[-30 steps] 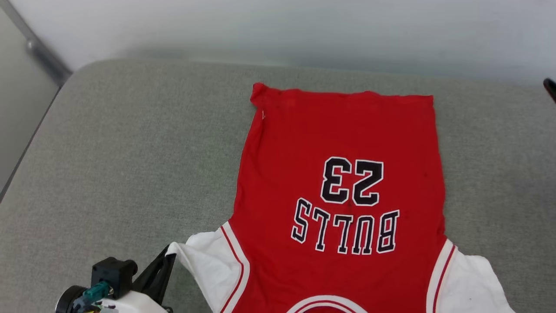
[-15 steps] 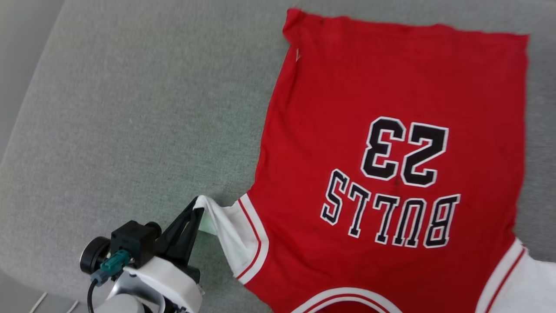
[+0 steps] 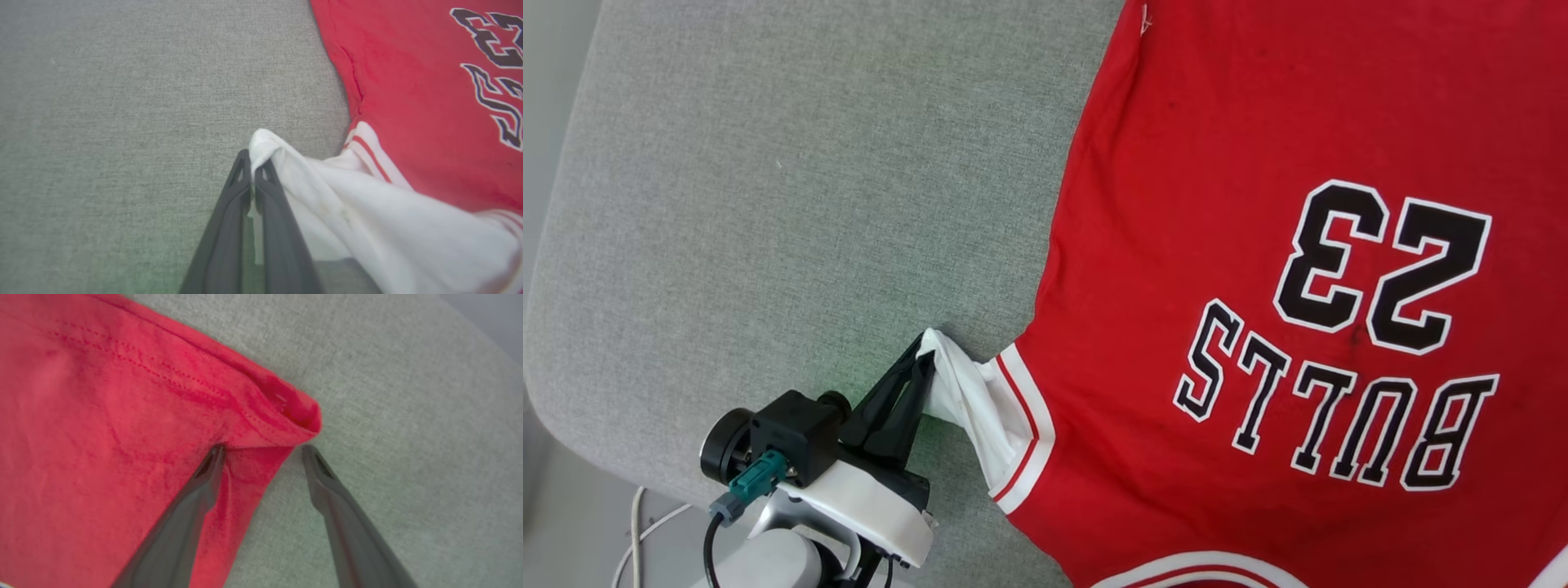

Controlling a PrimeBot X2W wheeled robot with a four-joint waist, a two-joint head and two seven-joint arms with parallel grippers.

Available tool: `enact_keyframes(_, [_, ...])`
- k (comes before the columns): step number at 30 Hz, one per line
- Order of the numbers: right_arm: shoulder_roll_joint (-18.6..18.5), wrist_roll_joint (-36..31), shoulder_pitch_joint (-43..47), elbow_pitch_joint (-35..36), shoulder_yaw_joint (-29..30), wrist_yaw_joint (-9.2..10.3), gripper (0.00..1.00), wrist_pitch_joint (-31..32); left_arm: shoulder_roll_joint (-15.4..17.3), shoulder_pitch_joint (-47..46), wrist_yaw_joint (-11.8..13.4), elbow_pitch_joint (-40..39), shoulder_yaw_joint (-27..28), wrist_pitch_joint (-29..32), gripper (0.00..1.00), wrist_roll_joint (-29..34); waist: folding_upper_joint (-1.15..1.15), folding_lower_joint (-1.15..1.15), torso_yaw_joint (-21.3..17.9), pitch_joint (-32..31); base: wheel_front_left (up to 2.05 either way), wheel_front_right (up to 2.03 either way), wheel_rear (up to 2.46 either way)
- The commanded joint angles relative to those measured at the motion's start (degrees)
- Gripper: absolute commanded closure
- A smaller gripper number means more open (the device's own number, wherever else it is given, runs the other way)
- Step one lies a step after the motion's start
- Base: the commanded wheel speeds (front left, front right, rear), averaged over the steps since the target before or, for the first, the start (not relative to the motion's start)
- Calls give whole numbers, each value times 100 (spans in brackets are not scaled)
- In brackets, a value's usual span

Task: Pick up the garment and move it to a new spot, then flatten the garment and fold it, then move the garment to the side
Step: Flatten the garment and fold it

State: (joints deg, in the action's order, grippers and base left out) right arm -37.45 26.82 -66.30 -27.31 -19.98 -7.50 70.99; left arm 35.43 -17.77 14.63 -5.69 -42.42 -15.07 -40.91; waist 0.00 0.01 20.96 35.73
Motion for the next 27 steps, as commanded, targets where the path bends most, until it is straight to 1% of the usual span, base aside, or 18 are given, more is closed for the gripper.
enact_keyframes(1, [114,36,395,-186,-113,2,0,-7,-40,-41,-18,8,25,-14,100,50,0,-1,53,66,0,0,0])
enact_keyframes(3, [134,48,504,-256,-153,1,0,-32,-66,-51,-39,32,46,-14,100,59,0,-1,47,61,0,0,0])
enact_keyframes(4, [144,65,516,-272,-151,1,68,-51,-75,-58,-40,43,53,-14,100,77,0,-1,38,41,0,0,0])
enact_keyframes(5, [152,85,498,-252,-153,1,100,-99,-84,-60,-46,57,59,-14,100,86,0,-1,26,9,0,0,0])
enact_keyframes(11, [130,147,260,-197,-153,2,100,-585,-104,95,-53,177,89,-14,100,39,0,-1,-129,-409,0,0,0])
enact_keyframes(15, [115,435,247,-137,-176,2,100,-987,-71,237,-11,256,123,-14,100,-9,0,-1,-273,-862,0,0,0])
enact_keyframes(17, [-43,575,384,-29,-333,3,100,-1124,-43,322,5,276,131,-13,100,-25,0,-1,-337,-1106,0,0,0])
enact_keyframes(20, [-353,902,665,315,-609,2,100,-1305,28,484,55,309,138,6,100,-98,0,-1,-456,-1484,0,0,0])
enact_keyframes(22, [-640,1163,922,627,-741,3,100,-1398,80,608,95,298,143,23,100,-145,0,-1,-547,-1714,0,0,0])
enact_keyframes(27, [-1381,1765,1911,1475,-994,3,100,-1606,252,979,254,241,197,53,100,-272,0,-1,-821,-2262,0,0,0])
